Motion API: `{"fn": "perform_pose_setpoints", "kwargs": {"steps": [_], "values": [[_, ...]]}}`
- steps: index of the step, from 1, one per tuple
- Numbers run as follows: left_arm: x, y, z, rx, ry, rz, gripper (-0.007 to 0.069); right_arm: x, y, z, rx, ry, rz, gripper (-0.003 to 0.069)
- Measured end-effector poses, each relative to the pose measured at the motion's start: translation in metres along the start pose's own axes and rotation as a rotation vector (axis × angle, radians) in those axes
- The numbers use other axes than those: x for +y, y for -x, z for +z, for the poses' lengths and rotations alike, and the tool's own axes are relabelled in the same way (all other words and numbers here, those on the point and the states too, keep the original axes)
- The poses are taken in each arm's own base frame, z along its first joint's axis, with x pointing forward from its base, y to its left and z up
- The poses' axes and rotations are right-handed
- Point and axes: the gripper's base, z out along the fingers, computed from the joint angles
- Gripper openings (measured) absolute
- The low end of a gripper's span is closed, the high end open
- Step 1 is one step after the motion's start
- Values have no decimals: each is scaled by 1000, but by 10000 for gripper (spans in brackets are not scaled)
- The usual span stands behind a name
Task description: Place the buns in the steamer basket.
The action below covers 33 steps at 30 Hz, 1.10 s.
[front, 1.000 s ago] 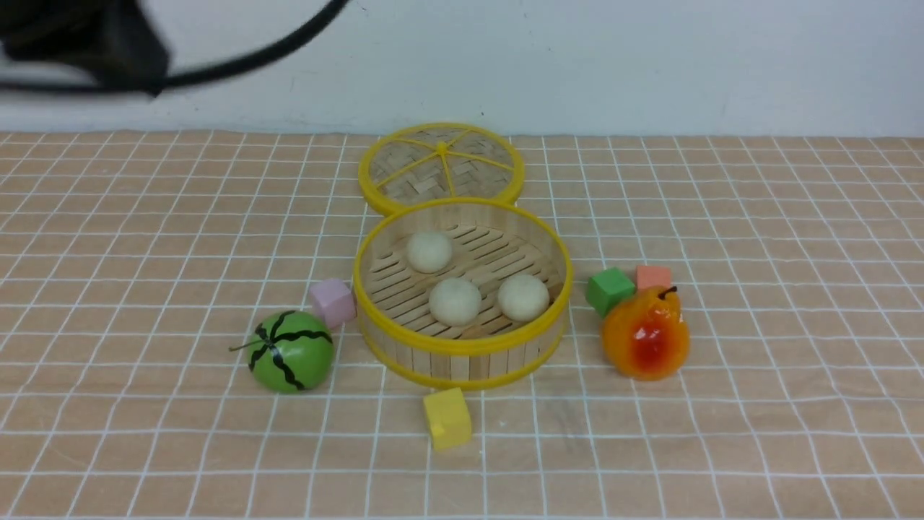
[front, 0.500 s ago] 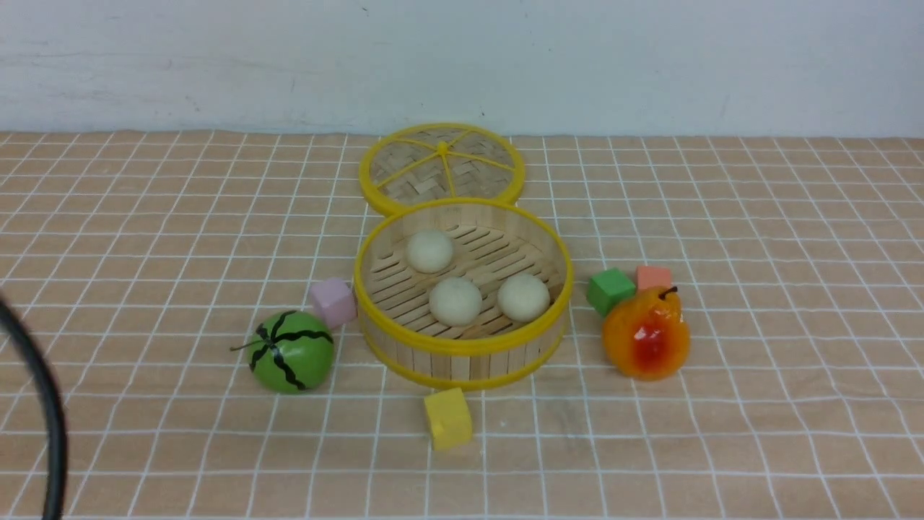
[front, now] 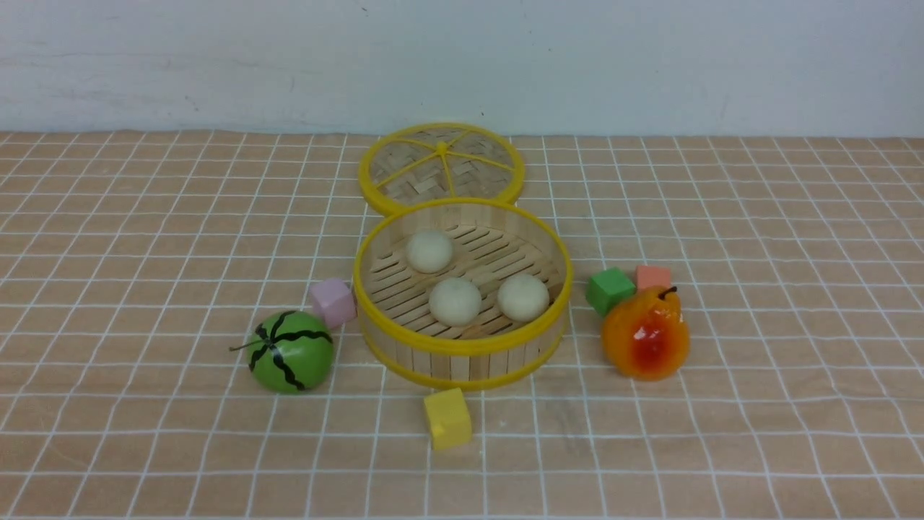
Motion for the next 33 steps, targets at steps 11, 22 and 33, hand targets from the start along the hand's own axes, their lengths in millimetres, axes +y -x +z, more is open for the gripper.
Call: {"fn": "perform_pose_setpoints", "kwargs": {"steps": [11,22,33], "values": [[12,-28,24,-357,-85,81,-13,0,0,0,0,0,0,241],[49,-125,78,-264,-5,49,-13,0,0,0,0,0,0,241],[50,-130,81,-242,0,40,-8,0,0,0,0,0,0,241]]}}
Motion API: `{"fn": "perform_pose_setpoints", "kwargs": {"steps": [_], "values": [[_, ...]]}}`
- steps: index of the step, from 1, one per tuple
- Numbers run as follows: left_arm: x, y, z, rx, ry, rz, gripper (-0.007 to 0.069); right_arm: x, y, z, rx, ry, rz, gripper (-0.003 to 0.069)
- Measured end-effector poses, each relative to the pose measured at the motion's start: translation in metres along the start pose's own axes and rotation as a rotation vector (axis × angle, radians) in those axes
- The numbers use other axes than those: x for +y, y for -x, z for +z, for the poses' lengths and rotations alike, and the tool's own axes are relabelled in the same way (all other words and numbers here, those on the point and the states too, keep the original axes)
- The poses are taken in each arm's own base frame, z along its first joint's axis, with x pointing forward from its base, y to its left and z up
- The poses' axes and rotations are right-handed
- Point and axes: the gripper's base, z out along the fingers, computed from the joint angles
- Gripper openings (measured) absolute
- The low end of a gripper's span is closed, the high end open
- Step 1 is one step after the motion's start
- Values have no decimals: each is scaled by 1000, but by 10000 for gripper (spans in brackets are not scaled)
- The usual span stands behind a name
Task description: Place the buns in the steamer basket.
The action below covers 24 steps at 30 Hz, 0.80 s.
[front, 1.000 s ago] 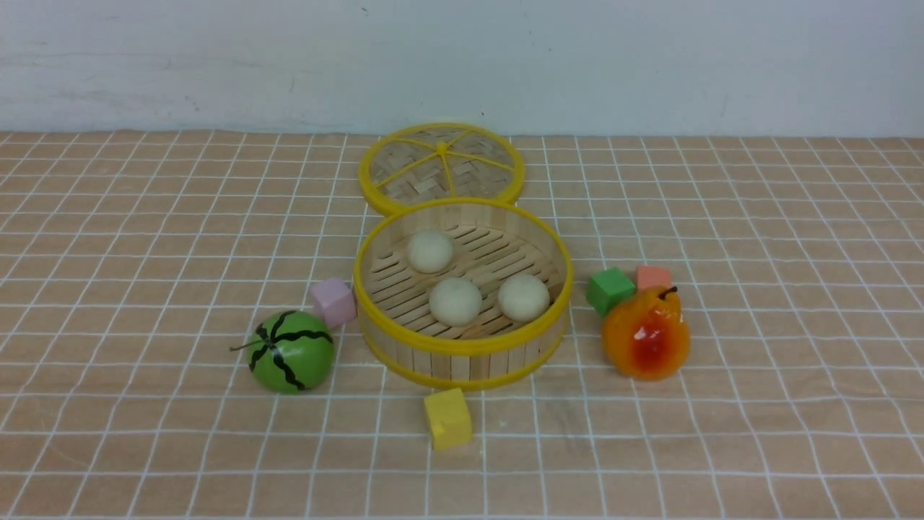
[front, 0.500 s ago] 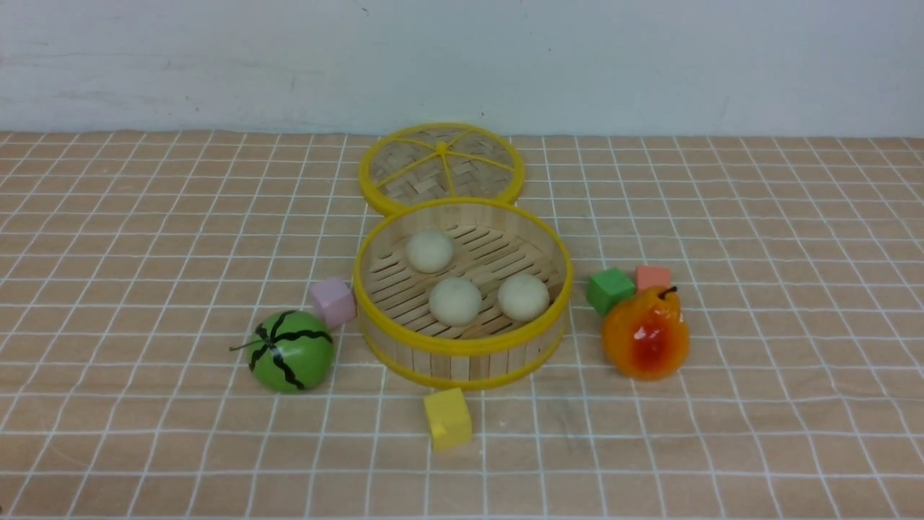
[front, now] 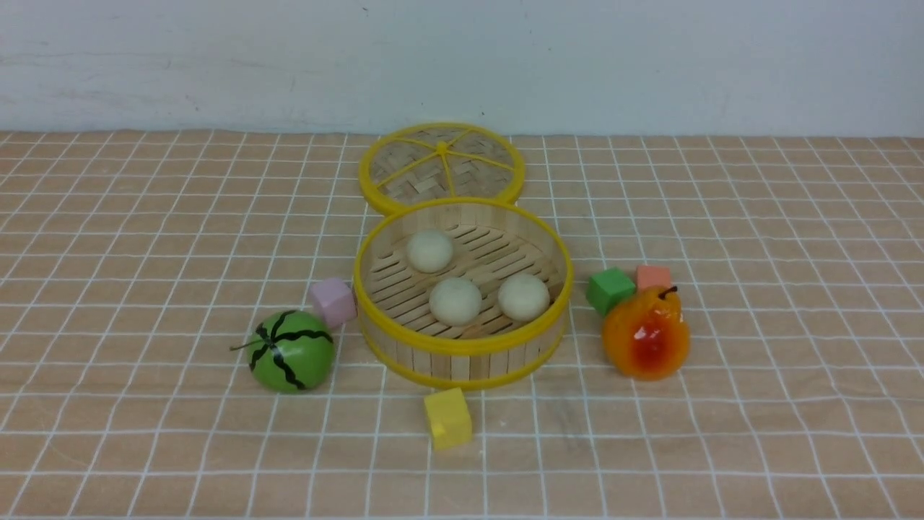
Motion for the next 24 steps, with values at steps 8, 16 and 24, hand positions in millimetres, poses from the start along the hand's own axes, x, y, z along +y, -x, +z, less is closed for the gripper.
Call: {"fn": "perform_pose_setpoints", "kwargs": {"steps": [8,16,24], "values": [[0,0,0,0,0,1,-4,0,0,0,0,0,0,241],[0,0,0,0,-1,0,0,0,0,0,0,0,0,241],[0,0,0,0,-1,0,1,0,0,0,0,0,0,241]]}}
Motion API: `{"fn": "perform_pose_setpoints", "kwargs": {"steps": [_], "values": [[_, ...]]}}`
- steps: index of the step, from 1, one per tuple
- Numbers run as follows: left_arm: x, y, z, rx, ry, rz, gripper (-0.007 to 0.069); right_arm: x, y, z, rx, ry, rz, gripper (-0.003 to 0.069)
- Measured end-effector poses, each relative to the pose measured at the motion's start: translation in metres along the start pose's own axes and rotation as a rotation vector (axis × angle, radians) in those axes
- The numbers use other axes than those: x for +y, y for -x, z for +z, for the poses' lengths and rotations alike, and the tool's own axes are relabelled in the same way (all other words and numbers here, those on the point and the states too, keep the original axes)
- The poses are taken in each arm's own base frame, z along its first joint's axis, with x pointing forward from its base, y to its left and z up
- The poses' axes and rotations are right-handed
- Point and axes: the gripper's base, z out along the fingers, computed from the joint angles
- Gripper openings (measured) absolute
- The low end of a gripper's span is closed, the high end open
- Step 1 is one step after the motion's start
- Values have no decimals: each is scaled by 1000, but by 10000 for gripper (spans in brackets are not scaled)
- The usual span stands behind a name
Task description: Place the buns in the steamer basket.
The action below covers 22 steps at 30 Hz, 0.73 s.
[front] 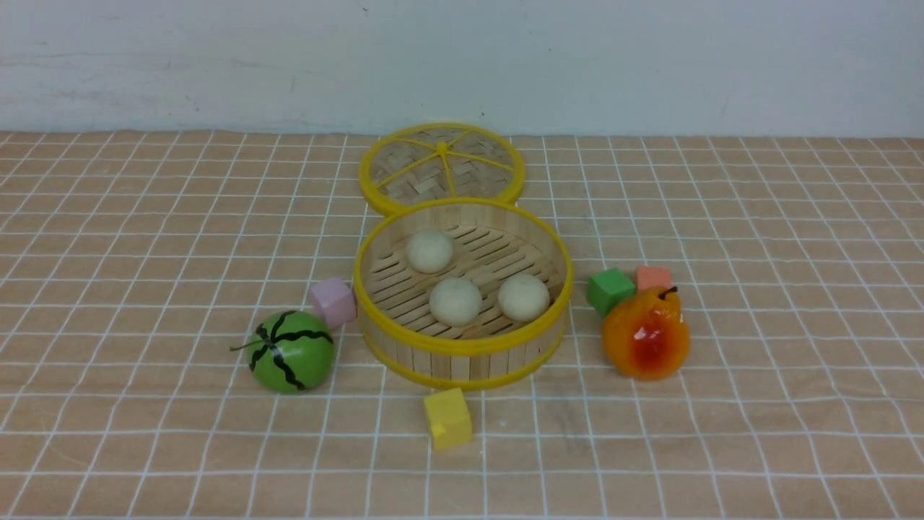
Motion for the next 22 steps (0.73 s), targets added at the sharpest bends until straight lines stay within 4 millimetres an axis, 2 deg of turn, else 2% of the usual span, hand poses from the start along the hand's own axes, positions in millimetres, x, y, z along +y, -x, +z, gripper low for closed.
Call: {"fn": "perform_pose_setpoints", "kwargs": {"steps": [22], "values": [[0,0,0,0,0,1,18,0,0,0,0,0,0,241]]}}
